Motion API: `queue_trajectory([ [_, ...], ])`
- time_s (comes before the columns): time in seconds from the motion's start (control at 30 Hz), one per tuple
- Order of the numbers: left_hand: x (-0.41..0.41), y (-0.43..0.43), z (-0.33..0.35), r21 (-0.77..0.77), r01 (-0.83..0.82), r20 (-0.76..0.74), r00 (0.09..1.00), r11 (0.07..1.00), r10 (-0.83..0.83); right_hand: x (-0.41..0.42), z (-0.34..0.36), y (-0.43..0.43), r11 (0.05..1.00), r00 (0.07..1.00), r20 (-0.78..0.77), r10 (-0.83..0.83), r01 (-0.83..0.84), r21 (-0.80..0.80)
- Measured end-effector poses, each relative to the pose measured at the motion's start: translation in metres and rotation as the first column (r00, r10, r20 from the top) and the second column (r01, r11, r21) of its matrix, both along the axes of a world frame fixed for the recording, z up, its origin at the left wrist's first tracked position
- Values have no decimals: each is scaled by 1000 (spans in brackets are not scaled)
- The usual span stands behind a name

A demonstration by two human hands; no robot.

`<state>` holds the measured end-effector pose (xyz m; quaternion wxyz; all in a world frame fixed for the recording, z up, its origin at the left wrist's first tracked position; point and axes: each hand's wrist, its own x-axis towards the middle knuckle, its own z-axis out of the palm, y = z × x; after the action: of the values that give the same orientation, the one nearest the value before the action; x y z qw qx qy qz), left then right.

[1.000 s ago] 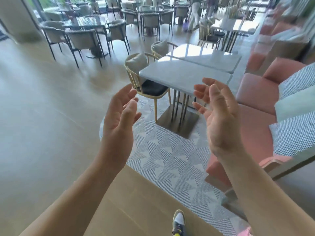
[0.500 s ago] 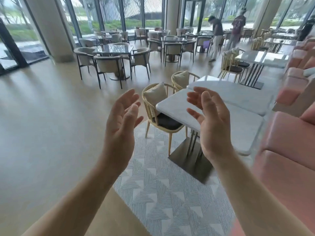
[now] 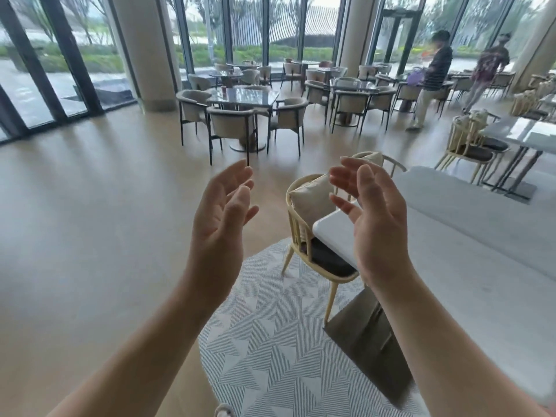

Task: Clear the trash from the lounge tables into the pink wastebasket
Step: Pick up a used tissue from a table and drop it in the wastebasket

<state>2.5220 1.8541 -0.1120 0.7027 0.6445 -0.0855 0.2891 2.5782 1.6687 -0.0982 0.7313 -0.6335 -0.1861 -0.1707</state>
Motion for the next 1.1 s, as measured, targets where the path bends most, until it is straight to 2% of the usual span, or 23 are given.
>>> queue_trajectory([
  [0.3, 199, 121, -22, -18, 17, -44, 999, 1000, -18, 197, -26, 119, 997, 995, -71, -71, 73, 34],
  [0.67, 400, 210, -42, -8, 67, -81, 994, 998, -67, 385, -51, 207, 995, 989, -114, -91, 95, 30],
  [0.93, 591, 258, -69, 9, 19, -106, 994, 1000, -18, 581, -88, 256, 997, 990, -118, -72, 75, 20],
  [1.1, 722, 283, -64, 44, 17, -114, 993, 999, -12, 716, -80, 274, 995, 989, -123, -86, 91, 35],
])
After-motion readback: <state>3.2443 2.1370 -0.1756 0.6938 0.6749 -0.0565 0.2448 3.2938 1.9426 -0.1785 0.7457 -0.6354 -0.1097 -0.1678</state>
